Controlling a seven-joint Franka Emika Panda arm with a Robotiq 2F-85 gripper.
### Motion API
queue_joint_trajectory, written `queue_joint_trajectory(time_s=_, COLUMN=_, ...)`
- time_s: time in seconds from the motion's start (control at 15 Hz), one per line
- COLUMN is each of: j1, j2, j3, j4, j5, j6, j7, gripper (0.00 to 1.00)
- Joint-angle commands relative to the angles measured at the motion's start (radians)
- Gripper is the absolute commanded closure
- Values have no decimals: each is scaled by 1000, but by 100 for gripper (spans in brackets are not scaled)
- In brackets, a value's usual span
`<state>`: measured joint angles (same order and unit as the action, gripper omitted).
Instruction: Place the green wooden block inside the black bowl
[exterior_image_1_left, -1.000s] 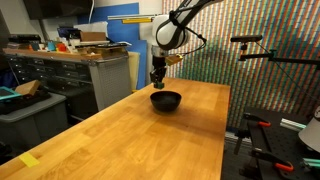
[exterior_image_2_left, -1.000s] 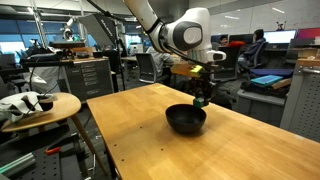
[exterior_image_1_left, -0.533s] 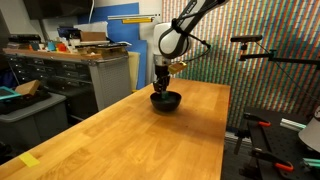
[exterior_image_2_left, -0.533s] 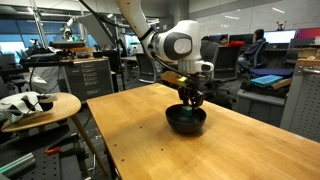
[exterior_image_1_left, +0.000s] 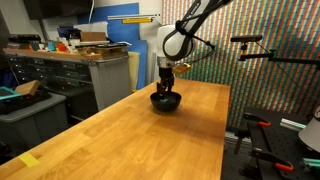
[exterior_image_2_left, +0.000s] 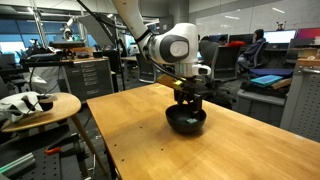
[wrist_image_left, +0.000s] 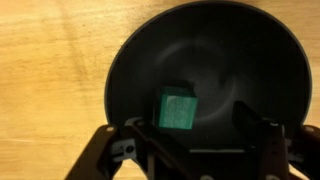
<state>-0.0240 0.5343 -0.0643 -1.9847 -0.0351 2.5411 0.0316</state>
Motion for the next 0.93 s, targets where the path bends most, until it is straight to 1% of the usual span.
queue_joint_trajectory(time_s=0.0, j1=-10, j2=-118, j3=6, j4=-75, j5=10, j6=2, j7=-4, gripper=0)
queue_joint_trajectory(time_s=0.27, j1=-27, j2=-227, j3=13, j4=-96, j5=23, j6=-39, j7=-36, gripper=0)
queue_joint_trajectory(time_s=0.53, j1=-51, j2=-333, j3=17, j4=-99, j5=39, j6=-122, j7=-113, gripper=0)
queue_joint_trajectory(time_s=0.6, j1=-29, j2=-256, j3=4, j4=-64, j5=9, j6=-80, j7=-54, gripper=0)
queue_joint_trajectory(time_s=0.73, j1=-37, j2=-299, j3=5, j4=-70, j5=18, j6=-113, j7=-79, gripper=0)
queue_joint_trajectory(time_s=0.87, j1=-38, j2=-311, j3=5, j4=-78, j5=19, j6=-120, j7=-86, gripper=0)
